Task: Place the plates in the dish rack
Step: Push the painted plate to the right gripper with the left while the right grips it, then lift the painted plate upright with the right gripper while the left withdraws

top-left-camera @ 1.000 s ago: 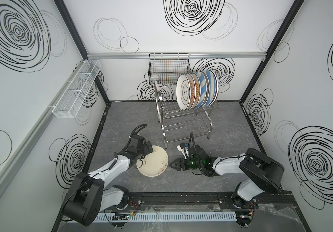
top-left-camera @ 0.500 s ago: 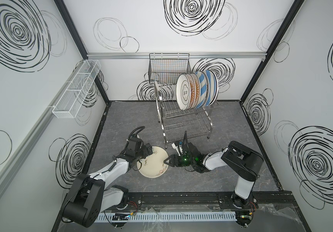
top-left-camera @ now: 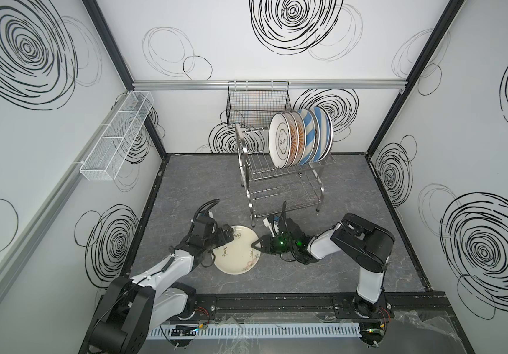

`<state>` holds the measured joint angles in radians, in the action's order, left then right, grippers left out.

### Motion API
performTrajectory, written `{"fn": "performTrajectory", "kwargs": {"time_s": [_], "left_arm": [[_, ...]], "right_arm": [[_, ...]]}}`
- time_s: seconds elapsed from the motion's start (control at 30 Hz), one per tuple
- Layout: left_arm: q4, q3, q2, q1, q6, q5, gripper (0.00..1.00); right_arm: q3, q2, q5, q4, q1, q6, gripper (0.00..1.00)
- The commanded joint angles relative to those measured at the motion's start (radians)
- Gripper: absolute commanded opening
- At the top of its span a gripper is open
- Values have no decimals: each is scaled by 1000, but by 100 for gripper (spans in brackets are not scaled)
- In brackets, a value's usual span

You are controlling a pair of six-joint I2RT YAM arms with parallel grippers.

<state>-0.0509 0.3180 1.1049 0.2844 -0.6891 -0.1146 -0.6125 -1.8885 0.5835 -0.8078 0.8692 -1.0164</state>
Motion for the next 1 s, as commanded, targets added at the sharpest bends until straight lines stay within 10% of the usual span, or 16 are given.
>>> {"fn": "performTrajectory", "kwargs": {"time_s": [0.0, 0.57, 0.97], "left_arm": [[-23, 2, -29, 24, -35, -61, 96], [134, 113, -115, 60, 7, -8, 96], [402, 470, -92, -81, 212, -115, 96]], "right_arm": [[-3, -5, -2, -1, 8, -1, 28], [71, 234, -77, 136, 10, 27, 0], [60, 768, -286, 726, 31, 211, 0]]}}
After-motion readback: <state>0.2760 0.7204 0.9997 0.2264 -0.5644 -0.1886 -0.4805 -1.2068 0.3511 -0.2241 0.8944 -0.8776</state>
